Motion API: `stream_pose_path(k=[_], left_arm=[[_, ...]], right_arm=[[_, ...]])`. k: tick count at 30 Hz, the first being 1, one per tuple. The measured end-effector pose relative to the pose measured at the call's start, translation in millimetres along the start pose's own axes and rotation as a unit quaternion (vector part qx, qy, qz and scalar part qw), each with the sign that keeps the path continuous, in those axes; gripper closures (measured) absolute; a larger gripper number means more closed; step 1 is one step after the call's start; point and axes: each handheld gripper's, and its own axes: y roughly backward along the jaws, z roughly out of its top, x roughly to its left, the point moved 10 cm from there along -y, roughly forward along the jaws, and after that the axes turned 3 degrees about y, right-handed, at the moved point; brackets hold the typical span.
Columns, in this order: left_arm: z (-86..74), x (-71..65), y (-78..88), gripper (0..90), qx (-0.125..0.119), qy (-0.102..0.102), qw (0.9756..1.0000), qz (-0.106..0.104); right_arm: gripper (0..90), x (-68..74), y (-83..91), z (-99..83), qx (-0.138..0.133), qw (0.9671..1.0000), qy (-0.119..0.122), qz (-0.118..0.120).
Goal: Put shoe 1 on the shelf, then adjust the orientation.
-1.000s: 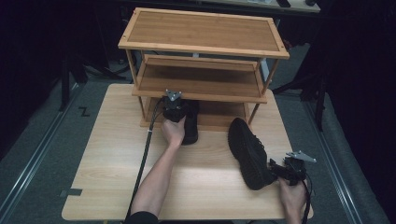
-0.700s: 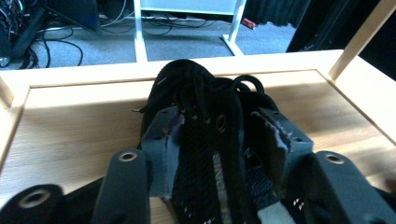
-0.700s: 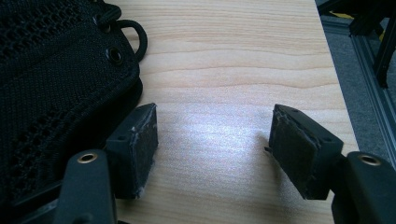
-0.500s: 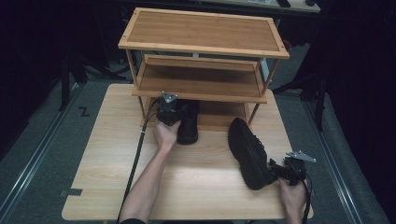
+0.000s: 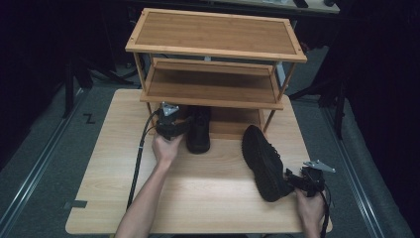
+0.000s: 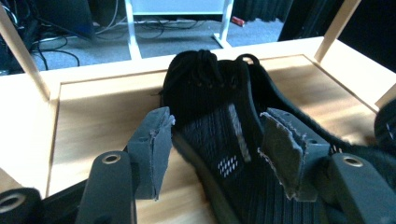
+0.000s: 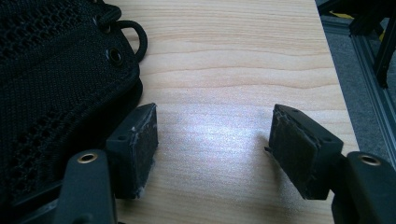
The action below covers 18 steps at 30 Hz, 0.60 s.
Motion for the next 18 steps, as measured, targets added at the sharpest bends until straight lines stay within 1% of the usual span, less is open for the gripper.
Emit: stream_pose_path(k=[4, 9, 10, 11, 12, 13, 14, 15, 16, 18], left_arm=[[-8.7, 2.5, 10.8, 42.0, 0.001, -0.008, 1.0000, -0.004], [-25.4, 9.0, 26.4, 41.1, 0.009, -0.011, 0.9999, -0.004], [-29.7, 11.1, 30.1, 41.1, 0.011, -0.013, 0.9998, -0.003], [-40.1, 16.0, 37.9, 40.7, 0.019, -0.012, 0.9997, -0.001], [-40.1, 16.0, 37.9, 40.7, 0.019, -0.012, 0.9997, -0.001], [-51.3, 21.8, 46.1, 40.5, 0.028, -0.012, 0.9995, 0.001], [-51.3, 21.8, 46.1, 40.4, 0.028, -0.012, 0.9995, 0.001], [-62.4, 27.5, 54.9, 40.2, 0.036, -0.007, 0.9993, 0.003], [-62.4, 27.5, 54.9, 40.1, 0.036, -0.007, 0.9993, 0.003], [-73.8, 32.7, 63.8, 39.9, 0.044, -0.003, 0.9990, 0.005]], right_arm=[[32.5, 0.3, 0.0, 0.1, -0.001, 1.0000, -0.001, 0.003], [32.6, 0.4, 0.0, 0.2, 0.000, 1.0000, 0.000, 0.003], [32.6, 0.4, 0.0, 0.2, 0.000, 1.0000, 0.000, 0.003], [32.5, 0.4, 0.1, 0.1, 0.000, 1.0000, -0.001, 0.004], [32.5, 0.4, 0.1, 0.1, 0.000, 1.0000, -0.001, 0.004], [32.5, 0.4, 0.2, 0.1, 0.000, 1.0000, 0.001, 0.004], [32.5, 0.4, 0.2, 0.1, 0.000, 1.0000, 0.001, 0.004], [32.6, 0.6, 0.1, 0.1, 0.000, 1.0000, 0.005, 0.004], [32.6, 0.6, 0.1, 0.1, 0.000, 1.0000, 0.005, 0.004], [32.7, 0.5, 0.1, 0.1, -0.001, 1.0000, 0.006, 0.004]])
